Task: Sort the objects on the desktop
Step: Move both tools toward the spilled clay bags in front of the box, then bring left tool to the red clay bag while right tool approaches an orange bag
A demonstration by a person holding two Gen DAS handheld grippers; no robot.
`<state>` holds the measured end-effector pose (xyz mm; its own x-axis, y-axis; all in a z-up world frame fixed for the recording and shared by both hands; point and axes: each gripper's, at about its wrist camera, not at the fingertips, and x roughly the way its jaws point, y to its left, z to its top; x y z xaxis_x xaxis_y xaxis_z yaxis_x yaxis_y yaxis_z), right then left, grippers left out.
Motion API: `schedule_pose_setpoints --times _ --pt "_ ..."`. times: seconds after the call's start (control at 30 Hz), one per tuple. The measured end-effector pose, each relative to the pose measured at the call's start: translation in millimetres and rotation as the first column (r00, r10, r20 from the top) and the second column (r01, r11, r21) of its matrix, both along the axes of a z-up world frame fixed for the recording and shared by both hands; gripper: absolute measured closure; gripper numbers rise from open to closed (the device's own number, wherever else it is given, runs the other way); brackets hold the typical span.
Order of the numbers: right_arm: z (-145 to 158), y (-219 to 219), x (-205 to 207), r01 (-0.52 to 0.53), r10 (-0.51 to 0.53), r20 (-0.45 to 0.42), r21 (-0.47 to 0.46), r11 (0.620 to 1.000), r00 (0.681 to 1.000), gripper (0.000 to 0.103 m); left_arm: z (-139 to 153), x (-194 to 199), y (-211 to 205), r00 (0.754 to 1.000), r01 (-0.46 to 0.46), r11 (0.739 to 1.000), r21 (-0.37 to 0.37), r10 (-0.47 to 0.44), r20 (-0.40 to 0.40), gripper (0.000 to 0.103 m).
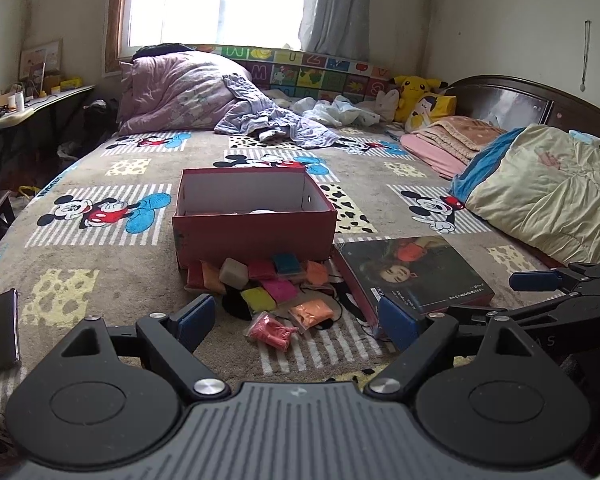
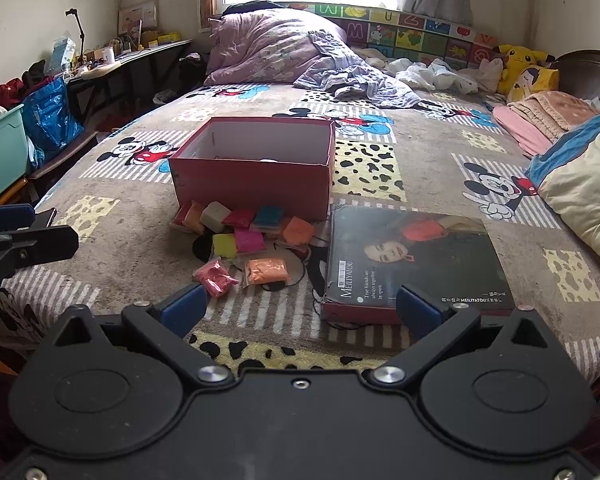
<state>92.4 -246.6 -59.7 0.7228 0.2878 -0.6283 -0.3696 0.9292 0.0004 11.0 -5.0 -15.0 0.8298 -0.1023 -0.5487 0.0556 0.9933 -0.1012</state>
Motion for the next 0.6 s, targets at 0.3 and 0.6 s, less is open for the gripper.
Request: schedule_pose_setpoints --times 0.3,0.6 --pt "12 -8 -3 -0.072 0.072 0.002 0.085 0.994 0.997 0.001 8 -1 3 0.999 0.046 0.998 -0.034 -0.045 0.019 0.014" --pt "56 -4 1 -0.291 0.288 0.167 -0.002 0.957 0.943 0.001 33 16 4 0.977 0.198 0.980 0.025 -0.200 0.072 0.009"
